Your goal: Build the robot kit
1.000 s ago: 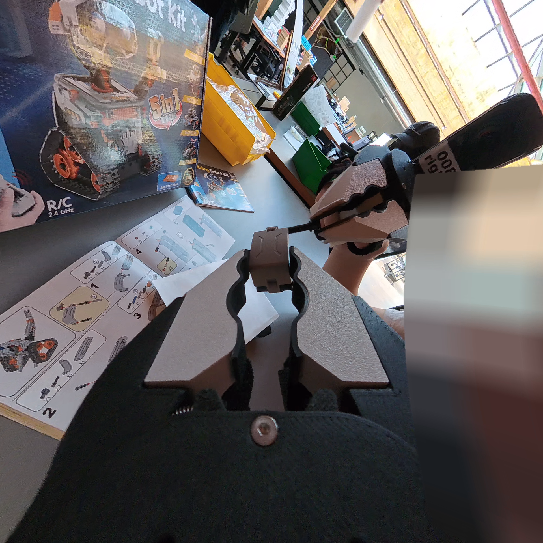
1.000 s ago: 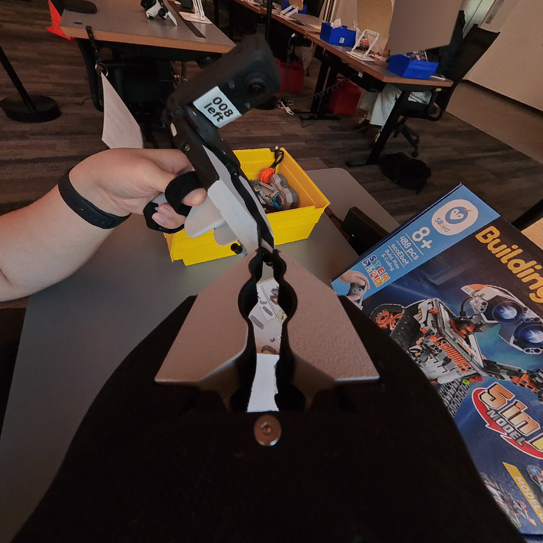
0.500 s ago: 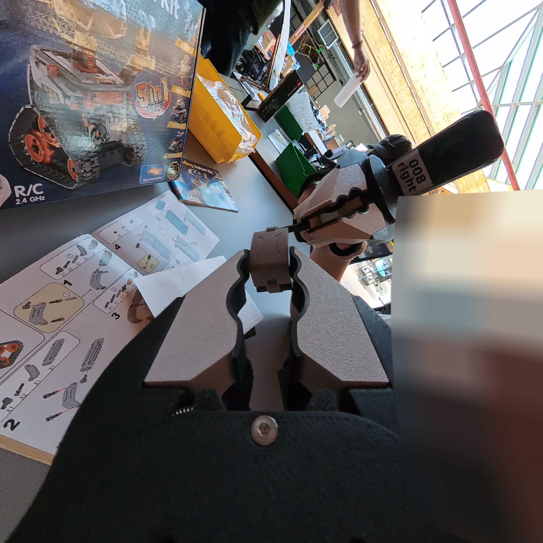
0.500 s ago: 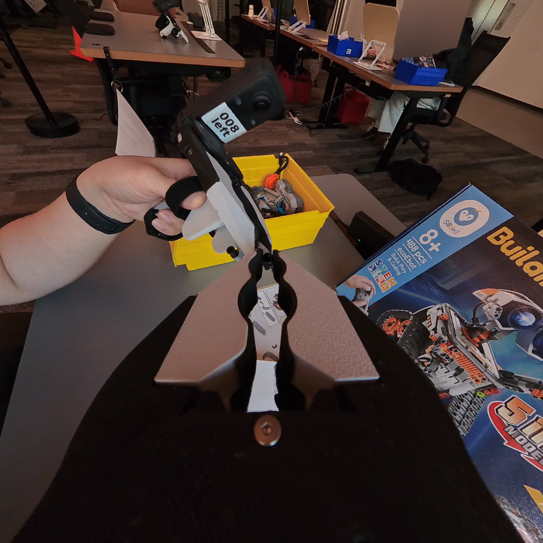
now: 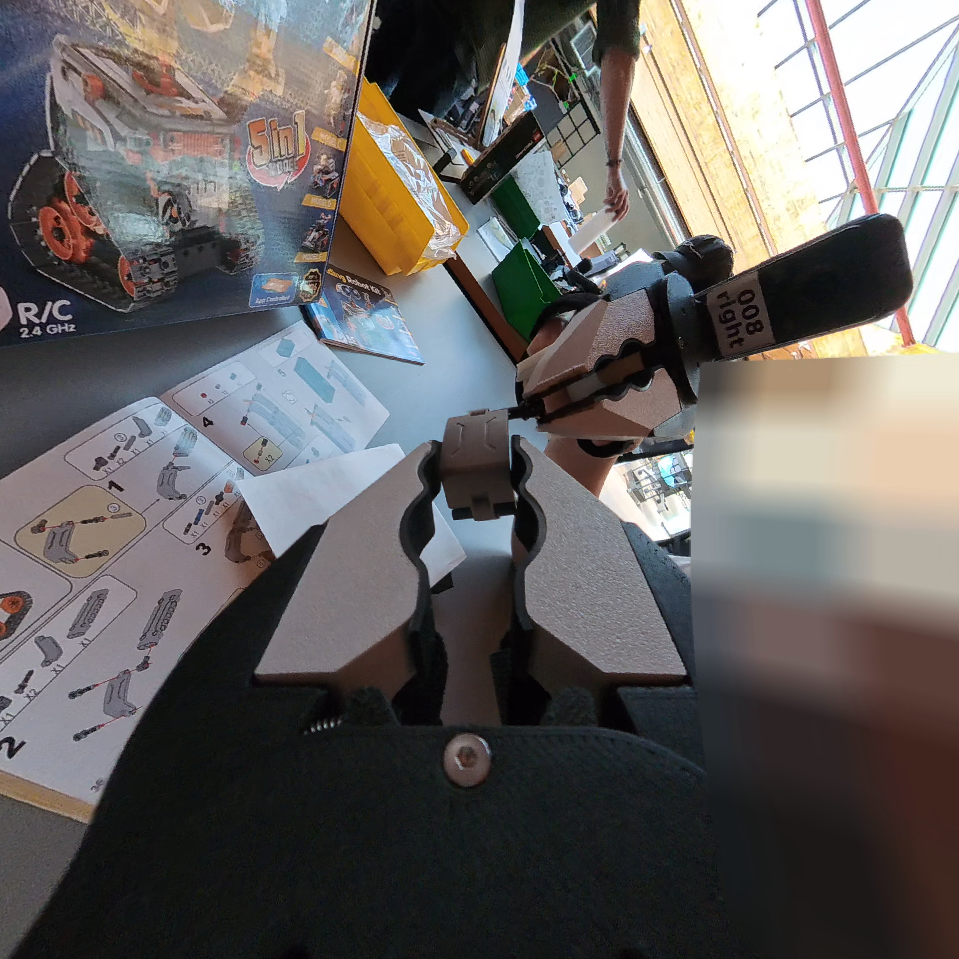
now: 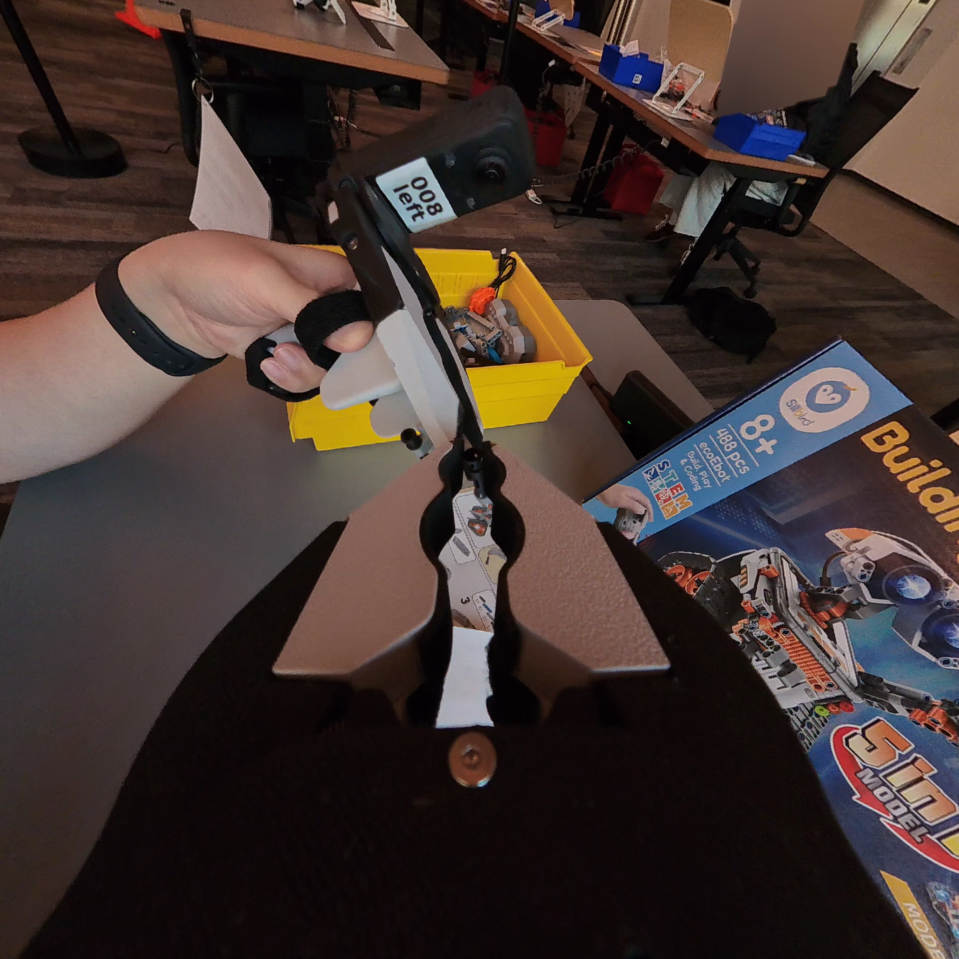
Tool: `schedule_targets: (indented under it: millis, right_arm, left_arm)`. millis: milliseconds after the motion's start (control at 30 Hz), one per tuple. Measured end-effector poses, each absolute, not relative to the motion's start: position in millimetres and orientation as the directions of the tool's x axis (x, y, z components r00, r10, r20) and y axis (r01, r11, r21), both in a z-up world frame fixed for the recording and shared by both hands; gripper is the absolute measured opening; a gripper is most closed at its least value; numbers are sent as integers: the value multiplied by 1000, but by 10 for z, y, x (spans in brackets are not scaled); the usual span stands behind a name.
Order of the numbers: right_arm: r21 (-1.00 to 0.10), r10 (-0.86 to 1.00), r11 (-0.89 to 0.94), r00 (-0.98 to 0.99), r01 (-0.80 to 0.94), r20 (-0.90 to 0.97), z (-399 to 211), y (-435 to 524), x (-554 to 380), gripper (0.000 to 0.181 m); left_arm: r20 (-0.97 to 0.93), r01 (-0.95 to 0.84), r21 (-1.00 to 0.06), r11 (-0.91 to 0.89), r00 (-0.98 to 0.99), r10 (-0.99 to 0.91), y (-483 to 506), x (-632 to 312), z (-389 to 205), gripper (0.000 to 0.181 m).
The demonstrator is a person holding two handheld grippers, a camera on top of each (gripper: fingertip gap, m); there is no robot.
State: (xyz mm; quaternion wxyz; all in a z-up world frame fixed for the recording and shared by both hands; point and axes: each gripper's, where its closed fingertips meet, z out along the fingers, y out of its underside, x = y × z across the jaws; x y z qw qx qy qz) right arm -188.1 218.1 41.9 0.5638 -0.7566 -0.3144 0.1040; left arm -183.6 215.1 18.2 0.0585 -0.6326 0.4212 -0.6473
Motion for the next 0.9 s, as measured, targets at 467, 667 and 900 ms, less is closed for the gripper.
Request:
schedule_targets:
  millis: [467, 667, 900]
  right_arm:
    - [-944, 631, -87, 750, 320, 196, 493, 2151, -1846, 5]
    - [-940, 632, -10, 730, 342, 259, 537, 2139, -1854, 5]
    - [-951, 658, -41, 724, 308, 206, 515, 2128, -1863, 5]
  left_arm:
    - [834, -468, -549, -693, -257, -488, 2115, -1810, 209, 25]
    - [851, -483, -526, -700, -285, -442, 2073, -1807, 226, 25]
    - [852, -488, -523, -698, -289, -436, 2059, -1797, 216, 25]
